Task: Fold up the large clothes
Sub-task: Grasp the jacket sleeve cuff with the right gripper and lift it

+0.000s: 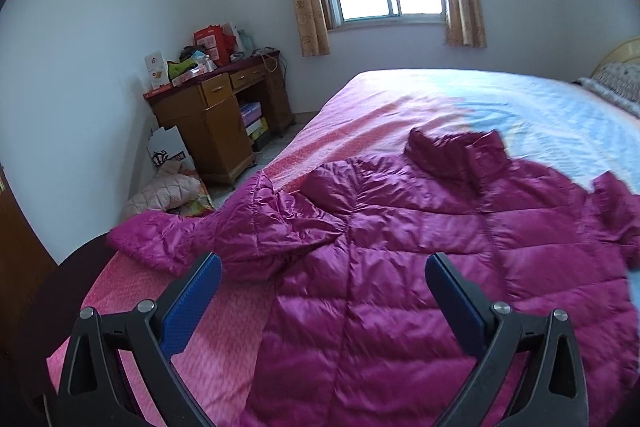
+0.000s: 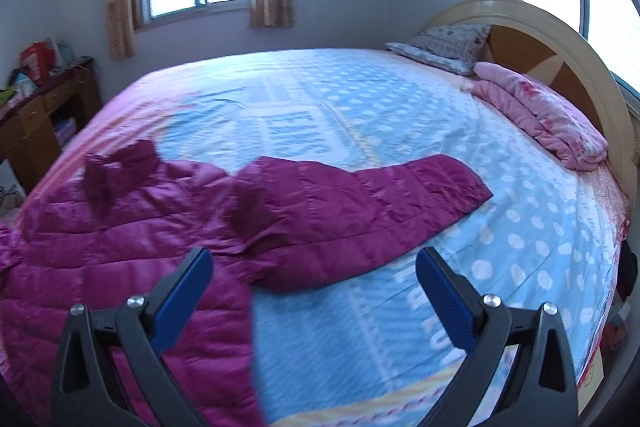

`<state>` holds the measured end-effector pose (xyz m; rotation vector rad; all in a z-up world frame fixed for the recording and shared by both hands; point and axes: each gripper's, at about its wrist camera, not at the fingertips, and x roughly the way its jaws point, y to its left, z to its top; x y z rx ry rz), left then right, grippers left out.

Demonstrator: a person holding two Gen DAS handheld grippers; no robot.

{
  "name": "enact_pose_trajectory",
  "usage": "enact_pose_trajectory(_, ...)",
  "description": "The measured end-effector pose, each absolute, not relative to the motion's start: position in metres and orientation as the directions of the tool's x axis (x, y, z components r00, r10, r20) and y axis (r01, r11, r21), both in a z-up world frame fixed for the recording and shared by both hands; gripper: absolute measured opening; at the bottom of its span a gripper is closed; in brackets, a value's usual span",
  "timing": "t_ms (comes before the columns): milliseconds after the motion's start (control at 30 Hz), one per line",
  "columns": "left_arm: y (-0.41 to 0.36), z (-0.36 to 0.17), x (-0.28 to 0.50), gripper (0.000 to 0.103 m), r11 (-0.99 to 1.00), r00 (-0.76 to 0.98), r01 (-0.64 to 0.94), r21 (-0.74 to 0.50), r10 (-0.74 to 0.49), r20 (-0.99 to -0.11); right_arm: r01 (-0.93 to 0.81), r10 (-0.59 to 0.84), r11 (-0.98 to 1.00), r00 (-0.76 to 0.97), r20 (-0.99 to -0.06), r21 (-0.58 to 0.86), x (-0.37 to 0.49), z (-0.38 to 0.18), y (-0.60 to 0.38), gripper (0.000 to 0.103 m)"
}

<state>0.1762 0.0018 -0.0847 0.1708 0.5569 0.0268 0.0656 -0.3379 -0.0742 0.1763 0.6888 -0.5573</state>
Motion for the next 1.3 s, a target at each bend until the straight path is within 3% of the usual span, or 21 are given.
enact_pose_trajectory(33,0.002,-0.091,0.184,0.102,0.986,0.845,0.016,0.165,0.075,-0.53,0.545,-0.424,0.838,0.629,-0.651,-0.019,0.068,-0.079,-0.349,0.092)
enact_pose_trajectory(67,0.003,-0.097,0.191,0.102,0.988,0.839,0.018,0.154,0.069,-0.54,0.554,-0.413,0.833,0.626,-0.662,0.004,0.07,-0.084,-0.366,0.078)
enact_pose_trajectory(100,0.004,-0.103,0.197,0.102,0.989,0.83,0.02,0.145,0.064,-0.554,0.59,-0.404,0.805,0.613,-0.679,0.054,0.069,-0.091,-0.394,0.071)
enact_pose_trajectory(300,0.009,-0.14,0.214,0.102,0.995,0.808,-0.007,0.099,0.064,-0.585,0.791,-0.401,0.545,0.538,-0.742,0.279,0.039,-0.127,-0.527,0.071)
enact_pose_trajectory(467,0.007,-0.167,0.225,0.102,0.994,0.755,-0.027,0.102,0.087,-0.65,0.835,-0.366,0.451,0.496,-0.788,0.316,0.036,-0.153,-0.582,0.071)
enact_pose_trajectory(667,0.007,-0.172,0.231,0.102,0.996,0.732,-0.008,0.085,0.064,-0.678,0.837,-0.423,0.481,0.483,-0.767,0.261,0.065,-0.152,-0.59,0.072)
enact_pose_trajectory(800,0.008,-0.174,0.231,0.102,0.997,0.735,-0.007,0.075,0.056,-0.676,0.846,-0.476,0.525,0.386,-0.79,0.097,0.085,-0.152,-0.583,0.031)
enact_pose_trajectory(933,0.009,-0.175,0.235,0.102,0.998,0.733,-0.003,0.061,0.044,-0.679,0.837,-0.464,0.531,0.419,-0.78,0.134,0.069,-0.149,-0.585,0.008)
enact_pose_trajectory(1200,0.016,-0.175,0.234,0.102,1.0,0.73,0.007,0.019,0.008,-0.683,0.826,-0.57,0.531,0.514,-0.641,0.19,0.03,-0.093,-0.563,0.008)
enact_pose_trajectory(1300,0.016,-0.175,0.233,0.102,1.0,0.734,0.007,0.012,0.003,-0.68,0.734,-0.512,0.643,0.624,-0.59,0.218,0.043,-0.065,-0.523,0.008)
